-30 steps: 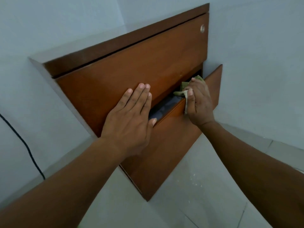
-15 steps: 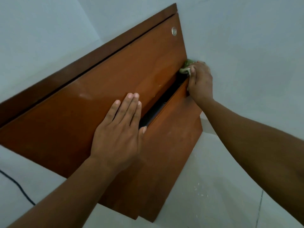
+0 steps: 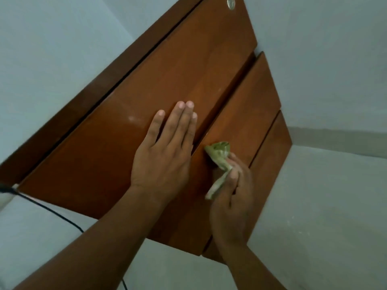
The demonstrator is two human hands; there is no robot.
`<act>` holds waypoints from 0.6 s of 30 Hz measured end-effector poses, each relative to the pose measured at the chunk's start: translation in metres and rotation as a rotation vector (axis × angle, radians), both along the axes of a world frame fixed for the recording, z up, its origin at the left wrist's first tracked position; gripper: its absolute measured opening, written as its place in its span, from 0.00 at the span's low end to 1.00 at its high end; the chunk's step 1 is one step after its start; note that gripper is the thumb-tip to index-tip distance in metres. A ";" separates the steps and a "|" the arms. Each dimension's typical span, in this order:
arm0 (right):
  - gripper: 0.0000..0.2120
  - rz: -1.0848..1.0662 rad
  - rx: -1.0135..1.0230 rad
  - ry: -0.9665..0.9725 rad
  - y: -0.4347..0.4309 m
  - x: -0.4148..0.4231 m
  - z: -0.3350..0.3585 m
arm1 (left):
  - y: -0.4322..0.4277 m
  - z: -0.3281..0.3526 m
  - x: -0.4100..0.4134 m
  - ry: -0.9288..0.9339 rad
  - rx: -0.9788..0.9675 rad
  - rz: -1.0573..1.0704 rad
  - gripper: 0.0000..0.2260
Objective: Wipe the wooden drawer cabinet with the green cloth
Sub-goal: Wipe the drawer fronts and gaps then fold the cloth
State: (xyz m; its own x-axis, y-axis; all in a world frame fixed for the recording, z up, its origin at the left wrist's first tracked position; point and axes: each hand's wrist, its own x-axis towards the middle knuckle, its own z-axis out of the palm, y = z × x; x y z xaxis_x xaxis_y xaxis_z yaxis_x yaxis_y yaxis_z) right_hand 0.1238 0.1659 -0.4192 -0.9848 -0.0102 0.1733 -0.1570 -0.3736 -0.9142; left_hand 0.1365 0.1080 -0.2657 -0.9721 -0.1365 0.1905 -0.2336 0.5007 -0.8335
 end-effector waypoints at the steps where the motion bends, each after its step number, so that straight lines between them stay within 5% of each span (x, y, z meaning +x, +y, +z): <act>1: 0.19 0.074 0.003 0.065 -0.006 0.027 -0.005 | 0.000 0.007 -0.004 -0.029 -0.022 0.016 0.28; 5: 0.24 0.199 0.153 0.528 -0.031 0.068 -0.026 | -0.002 0.036 -0.019 -0.088 -0.093 0.029 0.28; 8: 0.25 0.140 0.245 0.684 -0.044 0.032 -0.039 | -0.003 0.041 -0.020 -0.126 -0.116 0.035 0.28; 18: 0.26 0.003 0.299 0.465 -0.066 -0.176 -0.034 | -0.006 0.034 -0.020 -0.155 -0.173 0.016 0.29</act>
